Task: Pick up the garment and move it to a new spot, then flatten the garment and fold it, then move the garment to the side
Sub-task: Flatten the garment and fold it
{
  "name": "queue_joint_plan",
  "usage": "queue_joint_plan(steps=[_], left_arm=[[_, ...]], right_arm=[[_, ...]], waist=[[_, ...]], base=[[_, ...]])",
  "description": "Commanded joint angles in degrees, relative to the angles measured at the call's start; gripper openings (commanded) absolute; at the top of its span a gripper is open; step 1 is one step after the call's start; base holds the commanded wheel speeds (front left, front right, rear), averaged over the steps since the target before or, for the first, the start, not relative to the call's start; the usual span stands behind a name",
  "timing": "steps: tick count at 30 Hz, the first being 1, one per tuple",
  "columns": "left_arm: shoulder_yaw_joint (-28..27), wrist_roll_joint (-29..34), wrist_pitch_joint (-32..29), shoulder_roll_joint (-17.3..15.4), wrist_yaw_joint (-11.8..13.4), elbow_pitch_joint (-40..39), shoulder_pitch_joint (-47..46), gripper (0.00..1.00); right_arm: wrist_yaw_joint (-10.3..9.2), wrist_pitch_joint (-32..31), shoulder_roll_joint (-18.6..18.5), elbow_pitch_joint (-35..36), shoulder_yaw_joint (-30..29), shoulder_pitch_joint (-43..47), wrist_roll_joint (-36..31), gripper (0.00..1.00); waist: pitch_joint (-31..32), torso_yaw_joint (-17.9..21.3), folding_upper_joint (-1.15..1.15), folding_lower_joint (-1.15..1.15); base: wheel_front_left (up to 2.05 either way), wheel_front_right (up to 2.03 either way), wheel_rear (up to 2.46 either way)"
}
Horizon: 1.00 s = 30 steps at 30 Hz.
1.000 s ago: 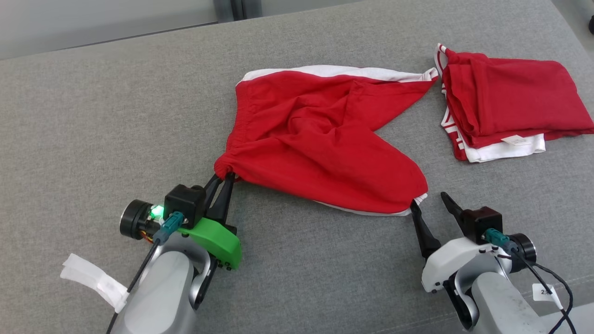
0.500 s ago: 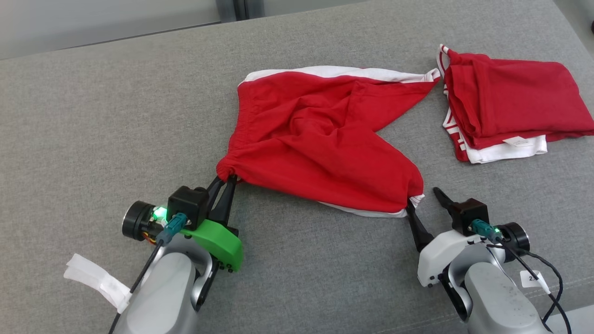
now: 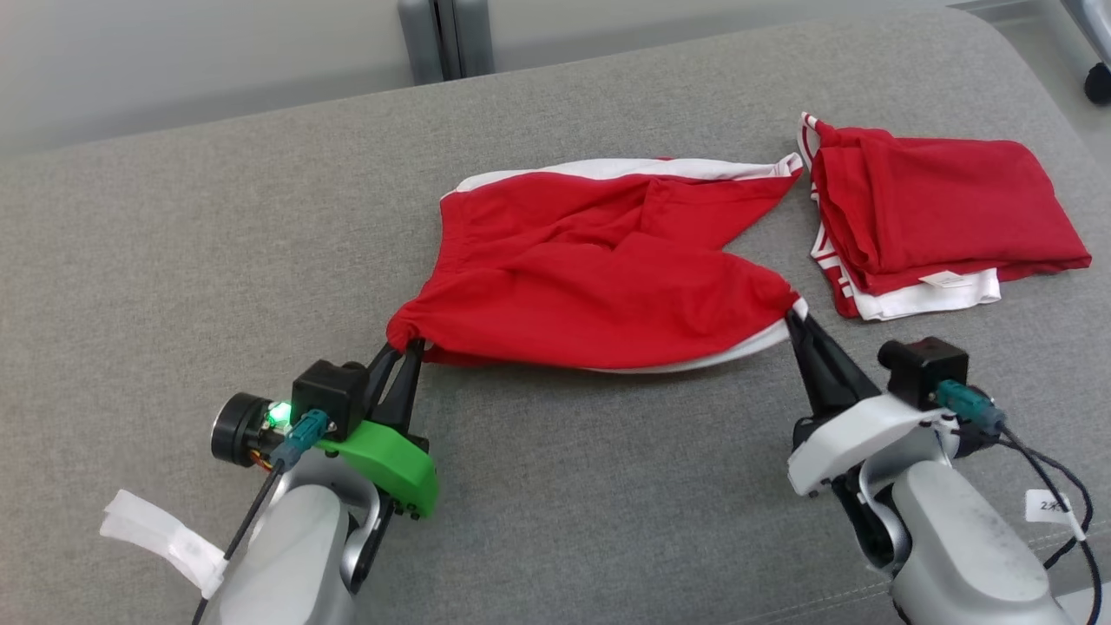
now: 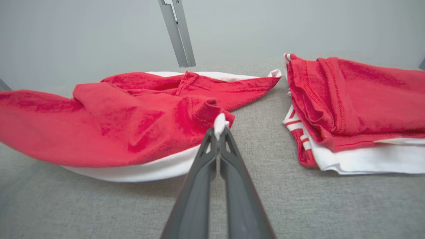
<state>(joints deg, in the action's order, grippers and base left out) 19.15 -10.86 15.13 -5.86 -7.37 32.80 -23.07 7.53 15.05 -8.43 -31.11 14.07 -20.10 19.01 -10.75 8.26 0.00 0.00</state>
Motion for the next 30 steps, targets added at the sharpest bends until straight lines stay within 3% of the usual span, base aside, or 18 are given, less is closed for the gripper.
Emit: queue_joint_plan(steps=[1,6,12,22,30], left_arm=[[0.4,-1.1,0.0,-0.6,-0.1,-0.6,-0.9,0.00],[3.0,-3.9,-0.7,-4.1,-0.1,-2.1,-5.3,0.00],[5.5,-9.1,-5.4,-8.5,-0.1,-7.5,-13.2,0.00],[3.9,-14.6,-14.7,-12.1,0.2,-18.3,-22.9,0.00],[1.7,-19.4,-21.7,-12.7,2.6,-25.6,-19.9,0.00]], right_arm=[[-0.08,0.1,-1.2,2.8,0.1,0.0,1.7,0.00],[-0.07,-2.3,-4.6,13.1,-1.2,-2.7,6.0,0.00],[-0.06,-7.1,-5.9,21.7,-2.8,-8.3,8.2,0.00],[-0.05,-10.6,-2.9,32.0,-7.2,-14.3,4.2,0.00],[-0.05,-15.6,-0.4,37.2,-8.3,-10.9,0.4,0.00]], waist=[[1.3,0.2,0.00,0.00],[3.5,0.0,0.00,0.00],[6.5,-0.8,0.00,0.00],[11.1,-2.8,0.00,0.00],[11.1,-4.4,0.00,0.00]], base=[[0.00,0.00,0.00],[0.00,0.00,0.00],[0.00,0.00,0.00],[0.00,0.00,0.00],[0.00,0.00,0.00]])
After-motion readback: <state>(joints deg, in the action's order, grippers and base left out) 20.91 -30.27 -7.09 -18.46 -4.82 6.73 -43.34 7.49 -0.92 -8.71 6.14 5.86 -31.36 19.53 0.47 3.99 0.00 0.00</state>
